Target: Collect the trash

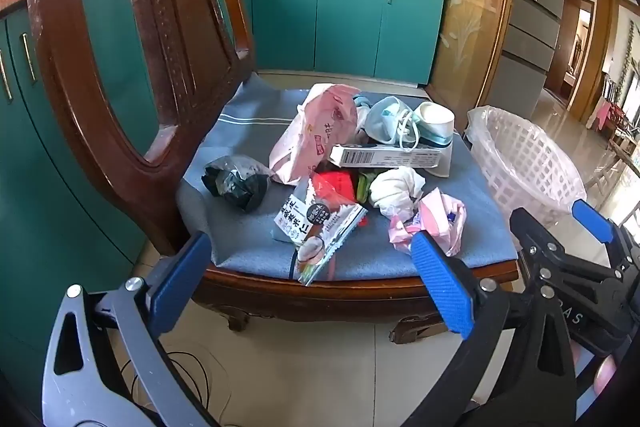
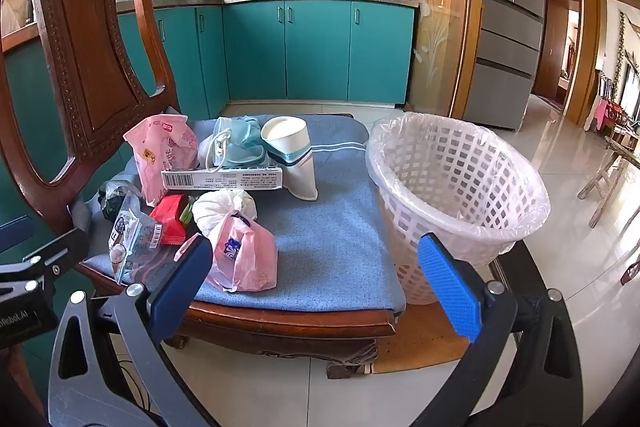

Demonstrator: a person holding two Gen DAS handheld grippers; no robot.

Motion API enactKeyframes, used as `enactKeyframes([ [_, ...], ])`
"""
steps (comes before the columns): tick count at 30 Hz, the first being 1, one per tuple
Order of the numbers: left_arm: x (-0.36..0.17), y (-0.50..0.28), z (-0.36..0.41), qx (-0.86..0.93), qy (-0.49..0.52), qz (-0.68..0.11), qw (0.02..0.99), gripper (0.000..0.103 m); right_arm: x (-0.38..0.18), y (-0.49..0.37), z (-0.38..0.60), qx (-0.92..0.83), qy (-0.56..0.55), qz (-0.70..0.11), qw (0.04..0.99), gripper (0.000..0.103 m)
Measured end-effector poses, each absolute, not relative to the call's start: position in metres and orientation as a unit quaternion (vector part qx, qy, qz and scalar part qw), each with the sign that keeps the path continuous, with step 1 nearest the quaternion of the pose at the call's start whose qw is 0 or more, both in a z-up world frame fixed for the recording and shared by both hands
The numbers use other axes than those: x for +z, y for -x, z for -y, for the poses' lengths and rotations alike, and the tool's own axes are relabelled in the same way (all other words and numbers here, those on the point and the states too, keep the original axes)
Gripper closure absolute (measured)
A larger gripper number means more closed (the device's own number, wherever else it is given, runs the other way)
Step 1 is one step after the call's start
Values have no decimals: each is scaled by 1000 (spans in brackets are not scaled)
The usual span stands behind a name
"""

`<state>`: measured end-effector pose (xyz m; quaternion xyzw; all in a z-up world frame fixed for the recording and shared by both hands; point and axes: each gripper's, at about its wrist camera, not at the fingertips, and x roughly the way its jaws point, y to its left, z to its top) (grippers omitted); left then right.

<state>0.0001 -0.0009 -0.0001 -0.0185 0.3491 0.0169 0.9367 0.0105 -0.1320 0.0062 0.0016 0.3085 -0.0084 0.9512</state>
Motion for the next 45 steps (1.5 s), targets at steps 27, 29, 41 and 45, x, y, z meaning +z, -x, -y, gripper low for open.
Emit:
enactKeyframes([
  [27, -1, 0, 3, 13, 21, -351, 936, 3, 5, -10, 132, -8, 0, -308, 951, 3],
  [29, -1, 1, 3, 13, 21, -351, 936, 3, 5, -10, 131, -8, 0, -308, 951, 3],
  [41, -1, 1, 3, 12, 19, -353, 935, 3, 5, -10, 131, -8, -2, -308, 951, 3],
  [45, -1, 1, 3, 12, 20, -354, 935, 3, 5, -10, 131, -8, -2, -306, 952, 3],
])
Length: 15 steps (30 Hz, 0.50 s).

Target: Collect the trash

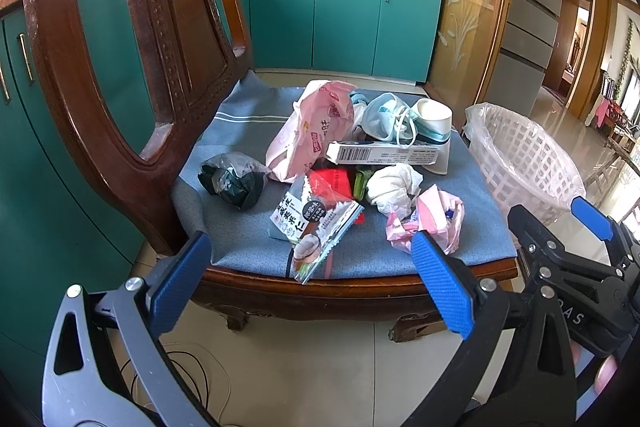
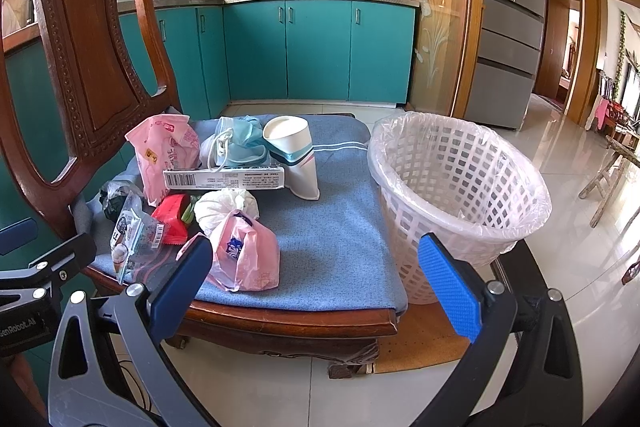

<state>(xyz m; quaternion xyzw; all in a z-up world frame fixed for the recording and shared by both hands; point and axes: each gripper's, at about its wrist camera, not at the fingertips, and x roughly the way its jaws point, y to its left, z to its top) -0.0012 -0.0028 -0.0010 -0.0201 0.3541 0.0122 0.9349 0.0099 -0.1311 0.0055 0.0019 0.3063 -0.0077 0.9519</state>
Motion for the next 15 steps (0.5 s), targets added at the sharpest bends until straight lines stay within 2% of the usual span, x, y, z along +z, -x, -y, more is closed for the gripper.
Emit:
enactKeyframes([
  [15, -4, 0, 3, 14, 19, -356, 934, 3, 5, -8, 131, -8, -3, -306, 952, 3],
])
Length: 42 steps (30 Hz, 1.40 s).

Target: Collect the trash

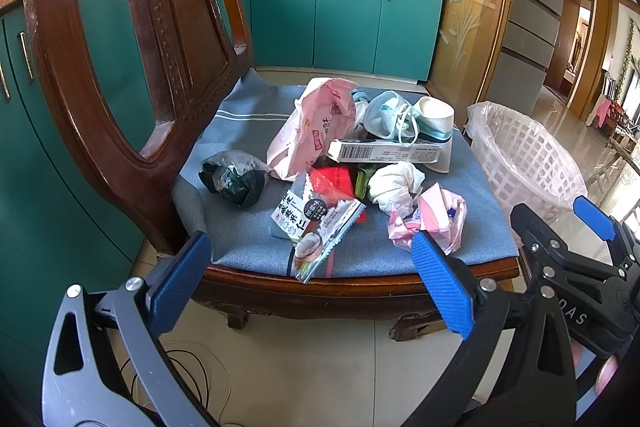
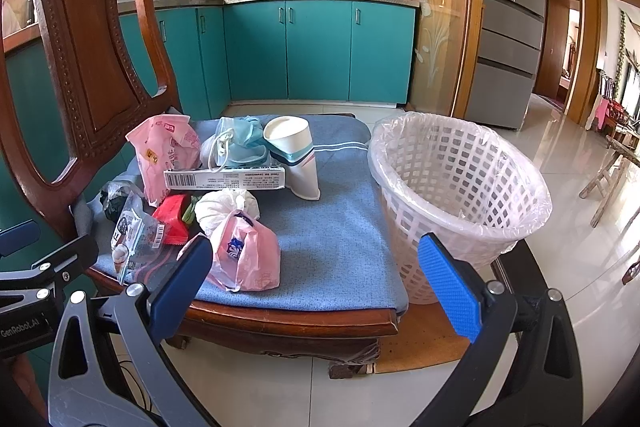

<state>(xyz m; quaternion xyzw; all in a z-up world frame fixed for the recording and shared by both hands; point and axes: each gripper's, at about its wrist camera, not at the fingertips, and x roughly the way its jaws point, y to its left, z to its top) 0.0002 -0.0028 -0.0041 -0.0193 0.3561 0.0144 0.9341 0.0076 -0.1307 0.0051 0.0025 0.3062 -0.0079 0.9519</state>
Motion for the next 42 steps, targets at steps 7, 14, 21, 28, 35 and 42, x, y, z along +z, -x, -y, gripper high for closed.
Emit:
enactKeyframes([
  [7, -4, 0, 2, 15, 20, -356, 934, 3, 7, -10, 132, -7, -3, -307, 952, 3],
  [14, -5, 0, 2, 14, 19, -357, 934, 3, 7, -11, 132, -7, -3, -307, 952, 3],
  [21, -5, -1, 3, 14, 19, -357, 934, 3, 7, -10, 132, -6, -3, -307, 952, 3],
  [28, -6, 0, 3, 13, 18, -357, 934, 3, 7, -10, 132, -6, -3, -307, 952, 3],
  [35, -6, 0, 3, 13, 18, -357, 934, 3, 7, -10, 132, -6, -3, -307, 952, 3],
  [42, -7, 0, 4, 13, 17, -358, 933, 3, 7, -10, 132, -6, -2, -307, 952, 3],
])
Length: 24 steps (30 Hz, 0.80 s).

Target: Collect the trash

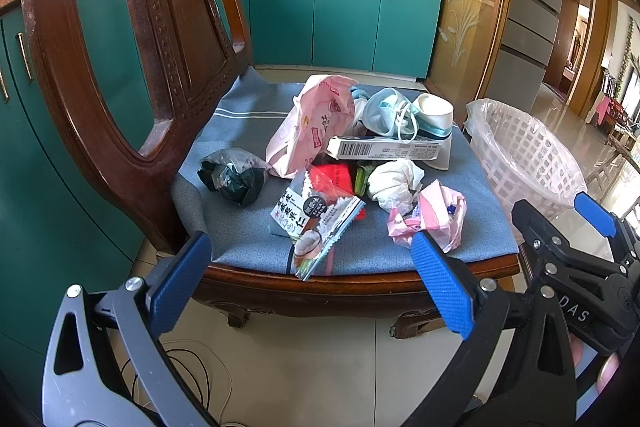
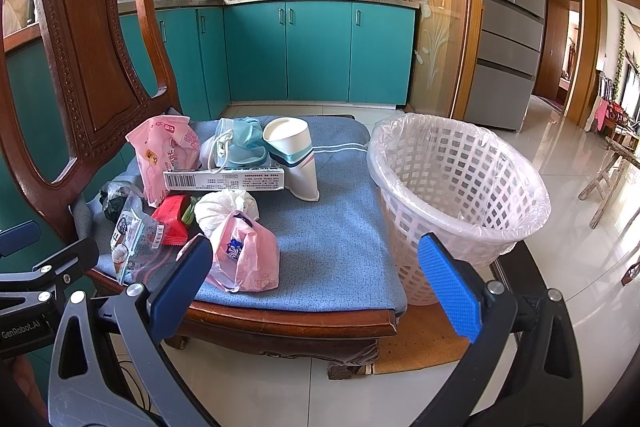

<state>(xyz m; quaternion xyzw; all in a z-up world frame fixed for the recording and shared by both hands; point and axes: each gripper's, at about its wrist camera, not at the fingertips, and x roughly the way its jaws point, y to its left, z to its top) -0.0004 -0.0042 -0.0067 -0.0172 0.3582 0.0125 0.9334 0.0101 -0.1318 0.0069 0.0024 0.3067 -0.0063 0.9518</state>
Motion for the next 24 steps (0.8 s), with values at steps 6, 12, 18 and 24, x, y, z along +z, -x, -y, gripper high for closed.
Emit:
enactKeyframes([
  [6, -7, 1, 3, 6, 20, -361, 932, 3, 8, -10, 133, -7, -4, -306, 952, 3],
  [12, 0, 6, -7, -11, 31, -357, 934, 3, 21, 1, 140, -9, 0, -262, 965, 3],
  [18, -4, 7, -19, -11, 34, -369, 929, 3, 26, 4, 148, 35, -13, -246, 968, 3],
  [24, -18, 4, -5, -2, 3, -346, 938, 3, 22, -4, 148, 44, -23, -269, 962, 3],
])
